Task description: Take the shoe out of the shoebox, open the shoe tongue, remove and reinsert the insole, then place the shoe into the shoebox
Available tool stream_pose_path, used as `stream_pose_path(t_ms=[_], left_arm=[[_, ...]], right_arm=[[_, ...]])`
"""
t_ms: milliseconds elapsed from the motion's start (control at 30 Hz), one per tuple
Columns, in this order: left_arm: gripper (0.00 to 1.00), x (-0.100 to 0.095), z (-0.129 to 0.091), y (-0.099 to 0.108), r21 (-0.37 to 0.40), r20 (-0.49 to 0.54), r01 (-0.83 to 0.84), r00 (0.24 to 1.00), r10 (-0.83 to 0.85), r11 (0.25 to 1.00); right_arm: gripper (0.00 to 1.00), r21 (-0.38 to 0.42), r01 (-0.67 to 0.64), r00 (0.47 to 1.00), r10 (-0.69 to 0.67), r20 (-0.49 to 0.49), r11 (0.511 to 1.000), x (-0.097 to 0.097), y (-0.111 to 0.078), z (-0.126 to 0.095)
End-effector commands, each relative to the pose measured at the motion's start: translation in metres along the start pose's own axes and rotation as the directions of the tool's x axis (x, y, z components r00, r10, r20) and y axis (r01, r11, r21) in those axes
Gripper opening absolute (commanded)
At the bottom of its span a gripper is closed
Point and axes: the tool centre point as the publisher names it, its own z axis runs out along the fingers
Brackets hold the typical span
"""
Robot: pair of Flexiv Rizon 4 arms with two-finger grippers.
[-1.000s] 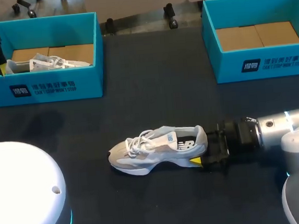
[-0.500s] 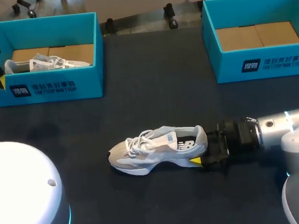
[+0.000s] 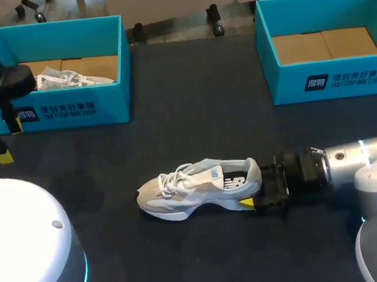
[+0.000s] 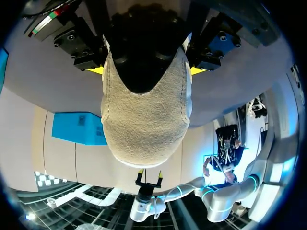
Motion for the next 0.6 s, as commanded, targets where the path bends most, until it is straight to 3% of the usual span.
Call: stream_pose_path(t_ms=[33, 100, 233, 400, 600], left_arm=[[1.00, 0.001, 0.001, 0.000, 0.004, 0.003, 0.045, 0.999, -0.045, 0.999], [1.00, 0.013, 0.013, -0.004, 0.015, 0.056, 0.167, 0.984, -0.167, 0.986], [1.00, 0.032, 0.023, -0.018, -0.014, 0.044, 0.346, 0.937, -0.345, 0.938], [1.00, 0.044, 0.025, -0.037, 0.027, 0.069, 0.546, 0.835, -0.546, 0.838], [1.00, 0.046, 0.031, -0.056, 0.010, -0.007, 0.731, 0.682, -0.731, 0.682]], right_arm=[[0.00, 0.005, -0.001, 1.000, 0.001, 0.001, 1.000, 0.000, 0.002, 0.001], [0.00, 0.005, -0.001, 1.000, 0.001, 0.001, 1.000, 0.000, 0.002, 0.001], [0.00, 0.005, -0.001, 1.000, 0.001, 0.001, 1.000, 0.000, 0.002, 0.001], [0.00, 0.005, -0.001, 1.000, 0.001, 0.001, 1.000, 0.000, 0.002, 0.001], [0.00, 0.005, -0.001, 1.000, 0.001, 0.001, 1.000, 0.000, 0.002, 0.001]])
